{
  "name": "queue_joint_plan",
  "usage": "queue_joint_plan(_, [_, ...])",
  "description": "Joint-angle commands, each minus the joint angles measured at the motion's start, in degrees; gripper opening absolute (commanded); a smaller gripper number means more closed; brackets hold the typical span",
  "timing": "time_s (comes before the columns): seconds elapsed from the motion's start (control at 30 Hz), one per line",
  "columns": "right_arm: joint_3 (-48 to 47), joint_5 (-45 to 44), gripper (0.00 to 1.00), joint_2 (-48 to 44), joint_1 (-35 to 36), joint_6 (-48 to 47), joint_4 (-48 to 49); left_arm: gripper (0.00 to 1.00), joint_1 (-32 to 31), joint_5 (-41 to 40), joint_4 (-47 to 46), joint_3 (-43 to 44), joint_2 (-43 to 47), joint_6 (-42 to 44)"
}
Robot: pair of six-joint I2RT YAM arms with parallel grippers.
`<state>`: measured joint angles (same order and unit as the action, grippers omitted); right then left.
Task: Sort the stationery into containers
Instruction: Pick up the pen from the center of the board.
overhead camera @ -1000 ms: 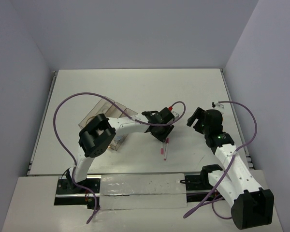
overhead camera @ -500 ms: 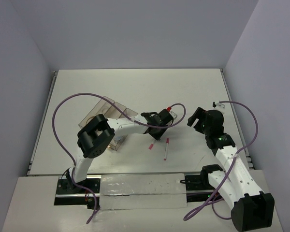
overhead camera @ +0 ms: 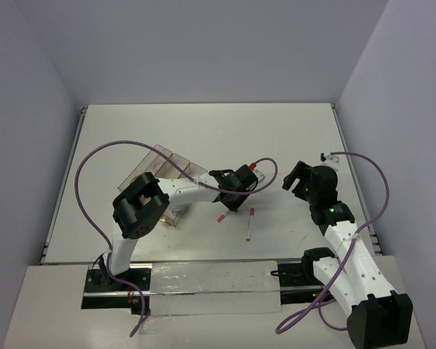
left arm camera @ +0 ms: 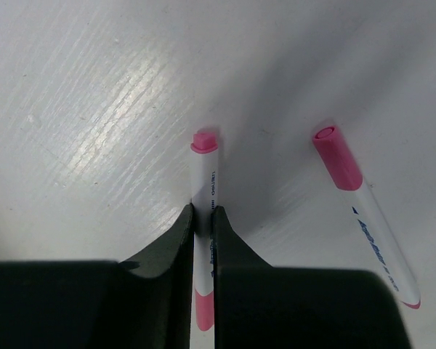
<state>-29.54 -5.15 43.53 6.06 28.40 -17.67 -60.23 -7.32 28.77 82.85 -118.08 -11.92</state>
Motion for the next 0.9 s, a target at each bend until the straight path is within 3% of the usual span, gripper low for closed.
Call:
queue_joint_plan(0.0, [0.2,-1.3,0.84,-0.8,-0.4,-1.2,1.1,0.00,0.0,4.0,9.8,-5.0,-5.1,1.7])
queue_joint_plan(0.2, [-0.1,-1.2,0.84,-0.9,-0.6,-1.2,1.2,0.00,1.9,5.5,7.4,-4.9,0.2,2.8])
queue_joint_plan(0.7, [0.2,1.6,0.83,0.5,-0.8,-0.4,3.0,0.00,9.9,10.2,12.4,11.8,14.8,4.3])
queue_joint_plan(0.87, [-0.5,3.6,0.78,2.8,-0.6,0.3,2.7,0.00,15.4,9.5,15.8,19.0,19.8,6.0])
